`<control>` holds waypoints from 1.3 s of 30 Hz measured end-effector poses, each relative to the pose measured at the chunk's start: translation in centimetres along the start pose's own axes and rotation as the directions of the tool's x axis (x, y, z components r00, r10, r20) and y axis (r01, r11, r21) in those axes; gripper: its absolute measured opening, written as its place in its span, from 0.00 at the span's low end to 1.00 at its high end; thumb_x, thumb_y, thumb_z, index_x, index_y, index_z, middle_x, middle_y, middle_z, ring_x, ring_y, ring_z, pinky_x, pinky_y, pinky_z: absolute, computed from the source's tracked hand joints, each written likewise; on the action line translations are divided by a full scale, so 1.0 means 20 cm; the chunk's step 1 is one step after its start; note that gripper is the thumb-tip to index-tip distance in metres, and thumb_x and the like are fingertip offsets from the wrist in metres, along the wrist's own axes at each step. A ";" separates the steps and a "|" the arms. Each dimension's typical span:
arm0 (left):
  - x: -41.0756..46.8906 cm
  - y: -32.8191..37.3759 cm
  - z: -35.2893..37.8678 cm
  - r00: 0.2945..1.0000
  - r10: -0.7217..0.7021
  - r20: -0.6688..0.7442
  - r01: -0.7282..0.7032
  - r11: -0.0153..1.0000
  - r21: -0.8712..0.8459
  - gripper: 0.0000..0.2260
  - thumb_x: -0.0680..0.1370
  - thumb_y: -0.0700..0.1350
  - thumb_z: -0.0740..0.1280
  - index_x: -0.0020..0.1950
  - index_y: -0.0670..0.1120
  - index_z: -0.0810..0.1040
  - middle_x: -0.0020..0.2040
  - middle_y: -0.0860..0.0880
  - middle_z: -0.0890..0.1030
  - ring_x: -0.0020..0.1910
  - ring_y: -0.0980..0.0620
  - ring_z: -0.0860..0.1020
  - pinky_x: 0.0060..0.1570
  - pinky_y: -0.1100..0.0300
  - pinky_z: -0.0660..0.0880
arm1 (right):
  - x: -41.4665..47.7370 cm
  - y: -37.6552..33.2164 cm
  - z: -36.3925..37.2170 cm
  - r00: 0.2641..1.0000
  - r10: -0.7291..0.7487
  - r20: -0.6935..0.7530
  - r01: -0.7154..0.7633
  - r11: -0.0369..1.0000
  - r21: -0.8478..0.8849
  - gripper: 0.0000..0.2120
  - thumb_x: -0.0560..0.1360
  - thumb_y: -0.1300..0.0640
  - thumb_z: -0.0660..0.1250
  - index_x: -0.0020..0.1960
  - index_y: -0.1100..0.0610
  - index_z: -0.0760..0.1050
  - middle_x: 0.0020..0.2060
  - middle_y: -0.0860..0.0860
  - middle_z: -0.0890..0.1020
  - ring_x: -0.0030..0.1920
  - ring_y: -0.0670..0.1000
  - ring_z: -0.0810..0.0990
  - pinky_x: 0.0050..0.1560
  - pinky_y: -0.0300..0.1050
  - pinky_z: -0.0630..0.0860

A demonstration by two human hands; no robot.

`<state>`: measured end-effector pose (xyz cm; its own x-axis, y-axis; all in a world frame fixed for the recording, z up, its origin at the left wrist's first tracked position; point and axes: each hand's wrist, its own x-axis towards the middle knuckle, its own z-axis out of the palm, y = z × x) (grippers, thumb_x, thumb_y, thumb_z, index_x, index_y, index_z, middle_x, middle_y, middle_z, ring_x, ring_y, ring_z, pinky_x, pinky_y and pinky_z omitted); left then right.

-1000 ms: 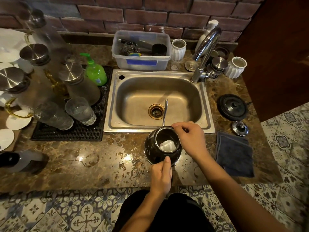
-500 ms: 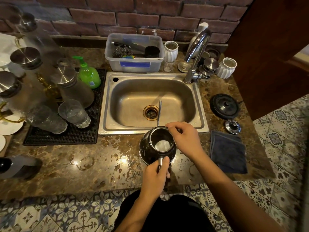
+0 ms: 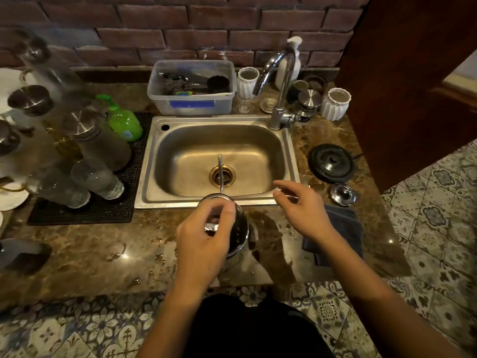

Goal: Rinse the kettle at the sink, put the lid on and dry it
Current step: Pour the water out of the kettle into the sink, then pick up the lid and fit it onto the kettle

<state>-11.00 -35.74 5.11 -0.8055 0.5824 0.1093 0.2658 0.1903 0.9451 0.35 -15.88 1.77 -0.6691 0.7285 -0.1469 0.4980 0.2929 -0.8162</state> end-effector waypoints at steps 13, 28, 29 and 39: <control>0.01 0.09 0.99 0.917 -0.314 0.245 0.362 0.914 -0.181 0.05 0.80 0.47 0.71 0.55 0.55 0.83 0.53 0.53 0.86 0.53 0.51 0.84 0.54 0.52 0.80 | 0.08 0.57 -0.56 0.998 0.038 -0.053 -0.044 0.993 -0.110 0.16 0.79 0.52 0.68 0.67 0.53 0.80 0.62 0.51 0.83 0.62 0.50 0.80 0.66 0.50 0.74; 0.27 -0.15 1.76 0.655 -0.658 0.372 0.675 0.731 0.105 0.15 0.83 0.42 0.65 0.69 0.42 0.75 0.51 0.48 0.81 0.34 0.52 0.78 0.31 0.60 0.76 | 0.33 1.02 -0.75 0.981 0.187 -0.051 -0.194 0.946 -0.259 0.17 0.78 0.56 0.68 0.67 0.53 0.78 0.60 0.54 0.81 0.59 0.55 0.81 0.64 0.52 0.75; 0.27 -0.16 1.77 0.623 -0.690 0.368 0.717 0.692 0.083 0.15 0.83 0.43 0.65 0.69 0.43 0.75 0.49 0.48 0.81 0.35 0.52 0.78 0.30 0.60 0.76 | 0.34 1.02 -0.74 0.981 0.188 -0.044 -0.193 0.947 -0.255 0.17 0.78 0.56 0.68 0.67 0.53 0.78 0.60 0.54 0.81 0.59 0.55 0.81 0.64 0.53 0.75; 0.30 -0.19 1.87 0.513 -0.786 0.345 0.853 0.513 -0.098 0.08 0.82 0.45 0.65 0.58 0.48 0.81 0.49 0.48 0.84 0.33 0.53 0.81 0.33 0.59 0.79 | 0.42 1.11 -0.69 0.987 0.161 -0.016 -0.160 0.956 -0.246 0.14 0.78 0.57 0.69 0.63 0.54 0.81 0.56 0.56 0.82 0.54 0.57 0.82 0.58 0.52 0.77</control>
<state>2.93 -3.41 -9.33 -0.4396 0.4217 -0.7931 -0.6020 0.5170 0.6086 13.40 5.33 -9.90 -0.5708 0.7763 -0.2676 0.7190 0.3152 -0.6195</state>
